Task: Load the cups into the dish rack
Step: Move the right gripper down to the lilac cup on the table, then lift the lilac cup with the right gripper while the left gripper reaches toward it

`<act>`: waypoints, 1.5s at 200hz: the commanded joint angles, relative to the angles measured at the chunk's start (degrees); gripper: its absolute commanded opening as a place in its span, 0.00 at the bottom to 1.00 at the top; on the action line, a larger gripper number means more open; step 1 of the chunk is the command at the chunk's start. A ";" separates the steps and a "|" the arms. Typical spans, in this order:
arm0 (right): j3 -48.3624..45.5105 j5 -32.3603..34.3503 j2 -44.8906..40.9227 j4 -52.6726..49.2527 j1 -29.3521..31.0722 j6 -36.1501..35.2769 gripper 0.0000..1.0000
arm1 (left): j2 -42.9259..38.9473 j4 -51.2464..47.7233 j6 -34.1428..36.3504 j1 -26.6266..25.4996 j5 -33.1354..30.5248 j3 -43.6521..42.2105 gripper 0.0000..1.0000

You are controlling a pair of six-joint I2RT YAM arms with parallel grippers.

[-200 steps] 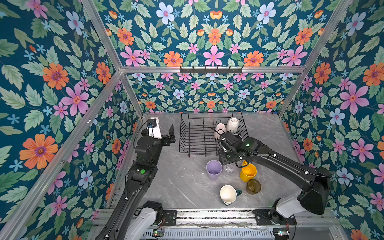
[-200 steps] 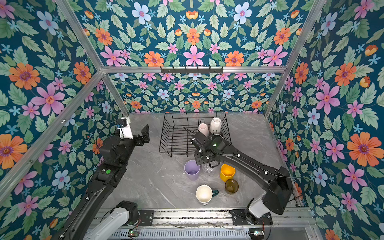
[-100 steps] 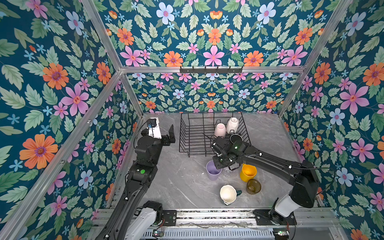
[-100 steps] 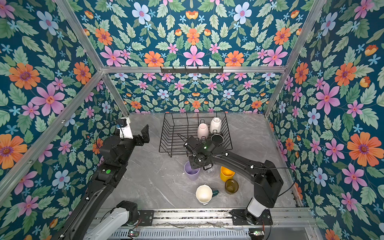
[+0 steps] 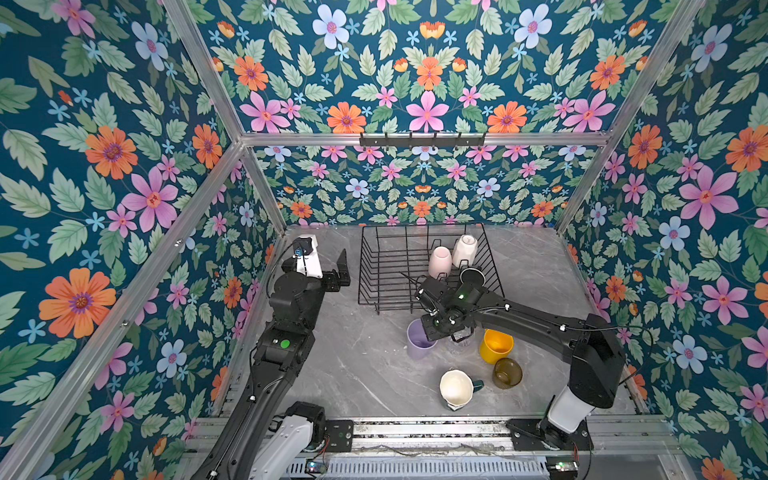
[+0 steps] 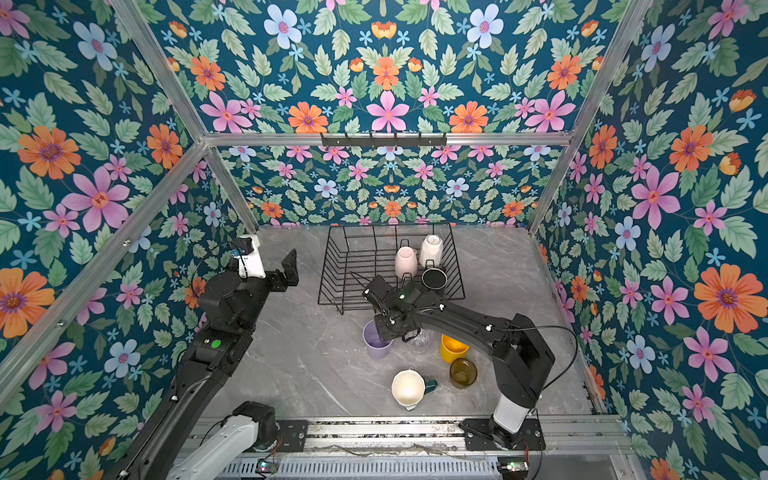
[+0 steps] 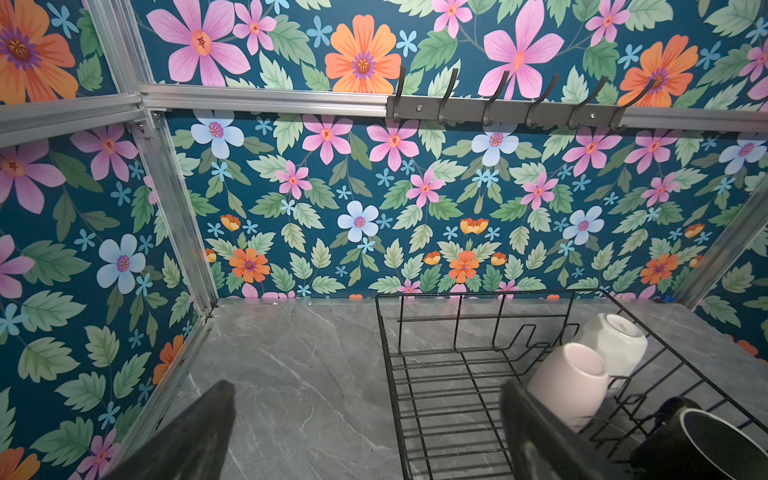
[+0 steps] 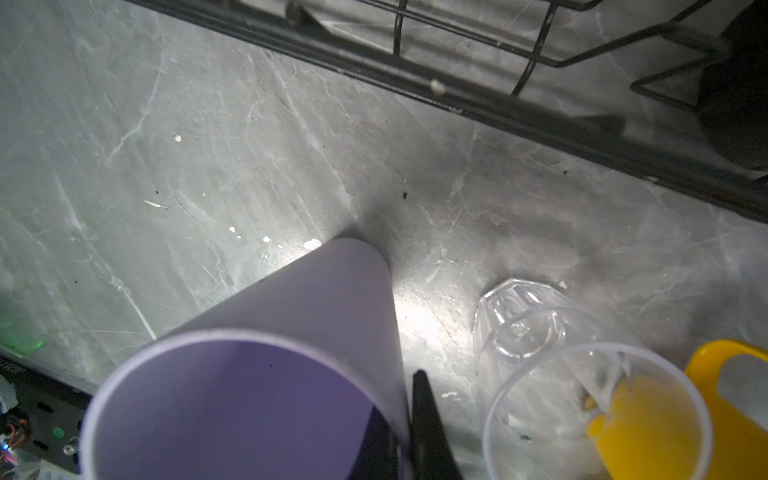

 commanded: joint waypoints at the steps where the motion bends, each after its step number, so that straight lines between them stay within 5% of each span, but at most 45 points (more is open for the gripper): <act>1: 0.29 -0.13 -0.64 -0.74 0.14 -0.22 0.00 | 0.32 1.08 -0.09 0.01 -0.76 -0.13 1.00; 58: -3.02 -5.41 -10.25 4.69 -0.16 -0.55 0.00 | 1.17 1.04 -0.71 0.02 -0.41 -0.08 1.00; 95: -8.87 -16.30 -19.20 15.39 -5.87 2.01 0.00 | 0.14 3.21 -0.11 0.01 5.52 -0.25 1.00; 114: -14.11 -22.60 -24.38 22.90 -10.79 5.17 0.00 | -1.27 5.47 -0.25 0.01 12.71 -1.35 1.00; 179: -29.60 -37.55 -38.40 44.21 -28.82 19.64 0.00 | 2.50 8.43 -4.86 0.05 51.41 0.74 0.99; 219: -27.81 -43.92 -38.50 47.61 -31.33 20.45 0.00 | 6.41 10.86 -8.98 0.01 68.13 1.77 1.00; 255: -25.45 -49.95 -37.28 53.44 -30.95 21.57 0.00 | 7.80 17.12 -14.69 0.01 75.82 0.66 1.00; 300: -20.79 -52.22 -33.22 54.00 -25.04 19.14 0.00 | 8.17 23.21 -19.24 0.01 77.94 -1.20 1.00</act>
